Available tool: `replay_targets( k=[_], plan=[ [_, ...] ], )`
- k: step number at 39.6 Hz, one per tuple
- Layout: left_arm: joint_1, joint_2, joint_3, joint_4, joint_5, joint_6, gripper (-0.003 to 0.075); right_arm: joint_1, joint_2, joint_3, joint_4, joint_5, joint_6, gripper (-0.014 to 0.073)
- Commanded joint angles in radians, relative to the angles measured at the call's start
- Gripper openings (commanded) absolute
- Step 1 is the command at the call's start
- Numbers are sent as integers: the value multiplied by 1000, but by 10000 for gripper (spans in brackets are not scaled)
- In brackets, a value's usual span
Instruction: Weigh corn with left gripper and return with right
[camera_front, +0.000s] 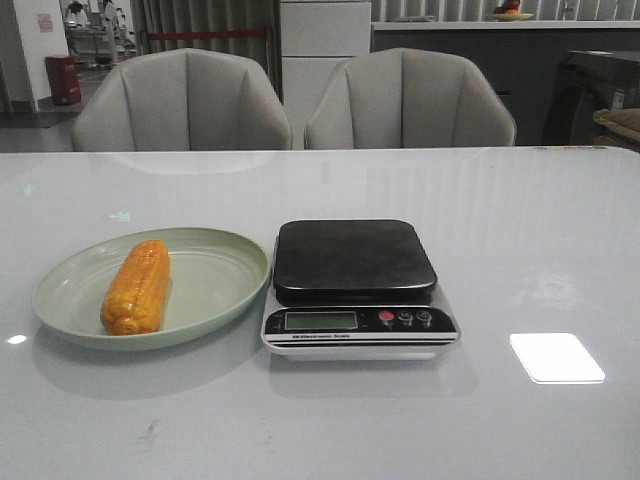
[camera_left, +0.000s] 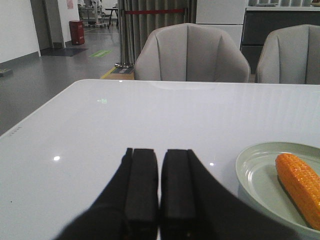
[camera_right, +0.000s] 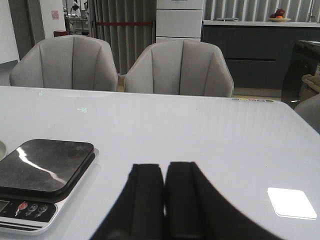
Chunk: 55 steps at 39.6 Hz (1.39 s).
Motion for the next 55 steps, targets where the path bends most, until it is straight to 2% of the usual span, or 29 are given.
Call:
replay_targets(
  k=[1, 32, 37, 41, 47, 52, 55],
  plan=[
    [0, -20, 31, 2, -83, -2, 113, -4, -19, 10, -12, -81, 0, 155],
    [0, -20, 31, 2, -87, -2, 113, -4, -19, 10, -12, -79, 0, 155],
    [0, -20, 31, -14, -111, -6, 113, -4, -19, 10, -12, -79, 0, 155],
    [0, -20, 29, -111, -156, -6, 113, -4, -19, 10, -12, -79, 0, 155],
    [0, -20, -8, -111, -227, -6, 113, -4, -19, 10, -12, -79, 0, 155],
    [0, 7, -124, -111, -137, -6, 113, -4, -19, 10, -12, -79, 0, 155],
    [0, 53, -218, -101, -23, -2, 113, -4, -19, 10, -12, -79, 0, 155]
  ],
)
